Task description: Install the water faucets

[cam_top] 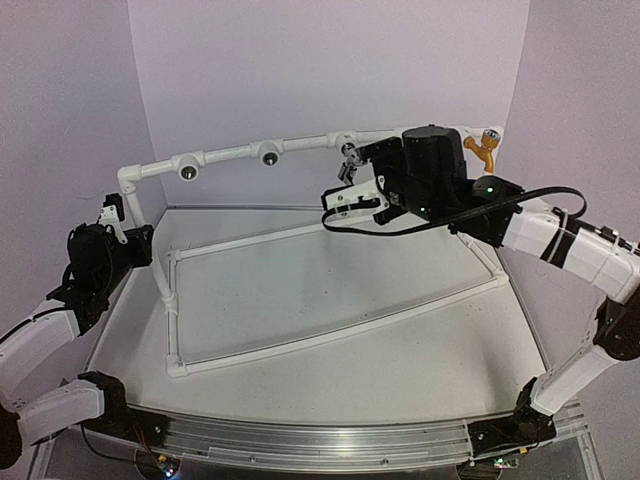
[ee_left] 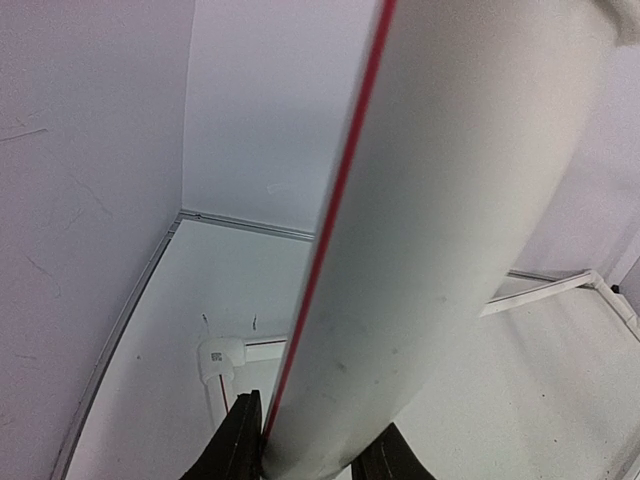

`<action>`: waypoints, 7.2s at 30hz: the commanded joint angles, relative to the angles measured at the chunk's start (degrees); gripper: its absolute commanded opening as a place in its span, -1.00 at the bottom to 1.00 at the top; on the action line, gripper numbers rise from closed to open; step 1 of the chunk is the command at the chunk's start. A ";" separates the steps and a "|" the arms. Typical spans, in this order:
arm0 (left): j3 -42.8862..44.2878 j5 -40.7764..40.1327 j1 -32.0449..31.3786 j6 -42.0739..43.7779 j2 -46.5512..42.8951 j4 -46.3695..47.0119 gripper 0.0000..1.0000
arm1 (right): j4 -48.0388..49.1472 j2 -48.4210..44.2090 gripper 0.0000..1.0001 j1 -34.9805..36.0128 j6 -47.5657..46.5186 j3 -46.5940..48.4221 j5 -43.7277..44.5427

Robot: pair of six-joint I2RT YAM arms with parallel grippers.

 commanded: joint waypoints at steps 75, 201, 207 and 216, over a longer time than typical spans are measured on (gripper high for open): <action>1.27 8.62 -1.58 -8.19 1.79 -4.41 -1.00 | 12.37 -9.83 0.79 -6.98 82.88 -9.26 -19.65; 2.35 12.26 -1.65 -7.92 4.18 -4.68 -1.00 | 0.77 12.71 0.18 -4.57 97.84 17.23 9.41; 2.29 12.35 -1.64 -7.92 4.32 -4.75 -1.00 | 1.52 11.55 -0.83 -4.91 112.52 14.84 9.94; 2.45 12.66 -1.65 -7.87 4.53 -4.71 -1.00 | 14.13 5.92 -1.00 -8.98 138.83 3.60 -7.80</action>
